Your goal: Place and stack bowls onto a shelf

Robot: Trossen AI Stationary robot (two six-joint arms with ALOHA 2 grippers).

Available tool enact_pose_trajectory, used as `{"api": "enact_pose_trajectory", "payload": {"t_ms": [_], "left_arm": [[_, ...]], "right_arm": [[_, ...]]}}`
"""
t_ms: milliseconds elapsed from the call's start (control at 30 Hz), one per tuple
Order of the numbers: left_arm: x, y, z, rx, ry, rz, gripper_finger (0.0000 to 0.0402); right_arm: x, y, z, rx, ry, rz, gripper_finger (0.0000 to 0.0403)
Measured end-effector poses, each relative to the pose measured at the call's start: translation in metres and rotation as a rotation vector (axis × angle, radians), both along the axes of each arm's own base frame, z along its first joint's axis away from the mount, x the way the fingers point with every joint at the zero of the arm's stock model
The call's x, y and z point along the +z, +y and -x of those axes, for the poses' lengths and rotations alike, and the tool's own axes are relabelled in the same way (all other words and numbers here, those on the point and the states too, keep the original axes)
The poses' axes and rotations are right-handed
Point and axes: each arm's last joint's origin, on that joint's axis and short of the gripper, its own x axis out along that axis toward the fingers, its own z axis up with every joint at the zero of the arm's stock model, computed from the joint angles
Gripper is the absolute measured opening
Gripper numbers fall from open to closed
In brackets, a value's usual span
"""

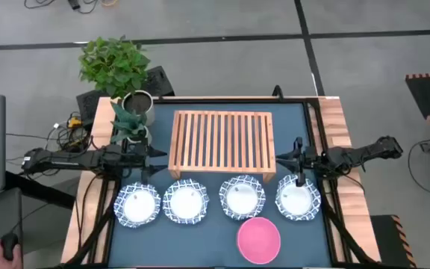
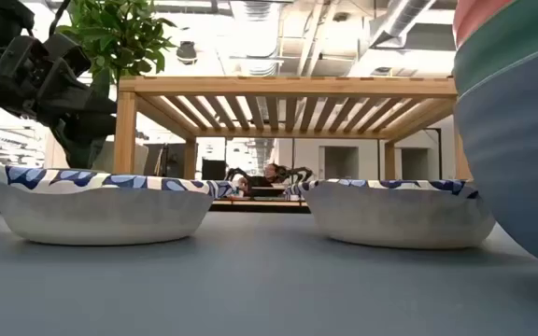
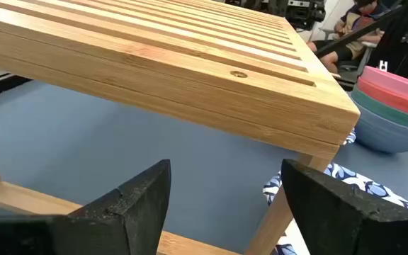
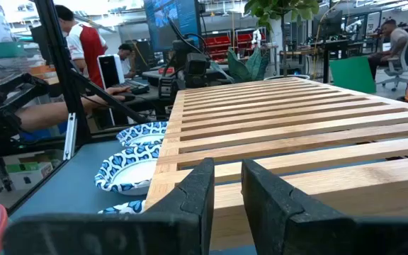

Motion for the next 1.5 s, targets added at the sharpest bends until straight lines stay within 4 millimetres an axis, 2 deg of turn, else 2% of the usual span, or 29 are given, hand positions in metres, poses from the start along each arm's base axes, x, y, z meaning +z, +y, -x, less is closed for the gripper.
{"api": "enact_pose_trajectory", "payload": {"t_ms": [1500], "left_arm": [[0.0001, 0.0, 0.0, -0.002, 0.001, -0.018, 0.0253]], "right_arm": [[0.0, 0.0, 0.0, 0.0, 0.0, 0.0, 0.0097]]}}
